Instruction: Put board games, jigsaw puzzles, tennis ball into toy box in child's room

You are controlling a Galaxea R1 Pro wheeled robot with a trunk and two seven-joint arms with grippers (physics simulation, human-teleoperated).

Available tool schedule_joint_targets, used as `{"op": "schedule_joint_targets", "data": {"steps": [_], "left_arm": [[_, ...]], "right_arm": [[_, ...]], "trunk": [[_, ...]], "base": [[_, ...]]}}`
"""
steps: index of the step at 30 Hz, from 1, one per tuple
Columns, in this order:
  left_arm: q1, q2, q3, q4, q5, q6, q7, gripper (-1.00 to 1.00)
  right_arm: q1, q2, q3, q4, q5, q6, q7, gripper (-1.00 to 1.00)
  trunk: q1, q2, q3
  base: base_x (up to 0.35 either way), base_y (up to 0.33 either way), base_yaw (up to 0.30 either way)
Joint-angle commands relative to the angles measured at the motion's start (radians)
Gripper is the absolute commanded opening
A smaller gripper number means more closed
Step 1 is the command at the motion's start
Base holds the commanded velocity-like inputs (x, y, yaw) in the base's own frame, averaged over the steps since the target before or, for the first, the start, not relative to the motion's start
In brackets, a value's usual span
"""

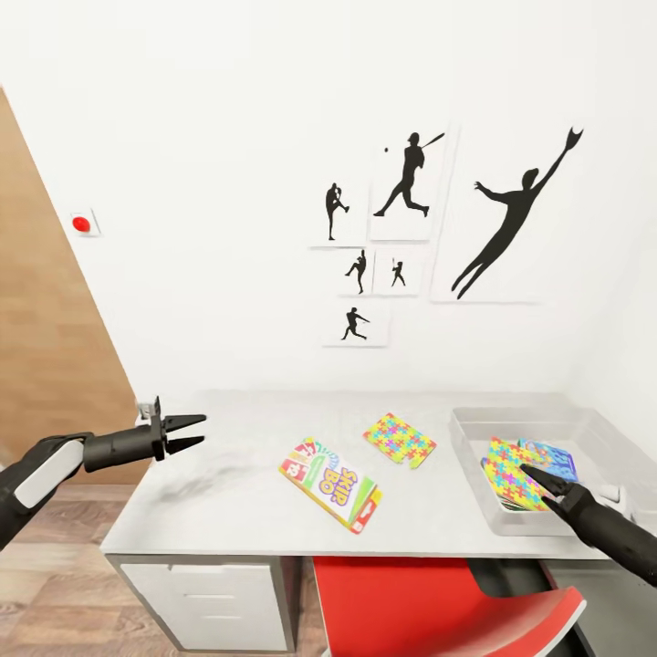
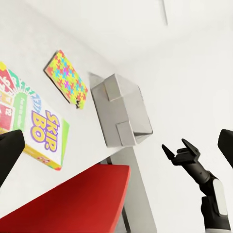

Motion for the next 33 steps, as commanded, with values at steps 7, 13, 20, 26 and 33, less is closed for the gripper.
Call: {"op": "schedule_joint_targets", "data": {"steps": [7, 13, 20, 26, 33], "left_arm": [[-0.002, 0.008, -0.005, 0.001, 0.008, 0.001, -0.026, 1.00], [0.000, 0.009, -0.005, 0.001, 0.008, -0.012, -0.053, 1.00], [0.000, 0.011, -0.005, 0.001, 0.004, -0.026, -0.061, 1.00], [0.000, 0.011, -0.005, 0.005, 0.003, -0.029, -0.062, 1.00], [0.000, 0.013, -0.005, 0.009, 0.001, -0.044, -0.063, 1.00]], "right_arm": [[-0.002, 0.007, 0.028, 0.000, 0.010, 0.003, 0.005, 1.00], [-0.014, 0.001, 0.044, 0.000, 0.010, 0.012, 0.000, 1.00], [-0.037, -0.003, 0.092, 0.000, 0.010, 0.015, -0.002, 1.00], [-0.058, -0.002, 0.129, 0.000, 0.010, 0.021, -0.008, 1.00], [-0.142, 0.018, 0.305, 0.000, 0.008, 0.018, -0.187, 1.00]], "trunk": [[0.001, -0.002, -0.002], [0.001, -0.002, -0.002], [0.001, -0.002, -0.002], [0.001, -0.002, -0.002], [0.001, -0.002, -0.002]], "base": [[0.000, 0.163, 0.000], [0.000, 0.079, 0.000], [0.000, 0.199, 0.000], [0.000, 0.189, 0.000], [0.000, 0.078, 0.000]]}}
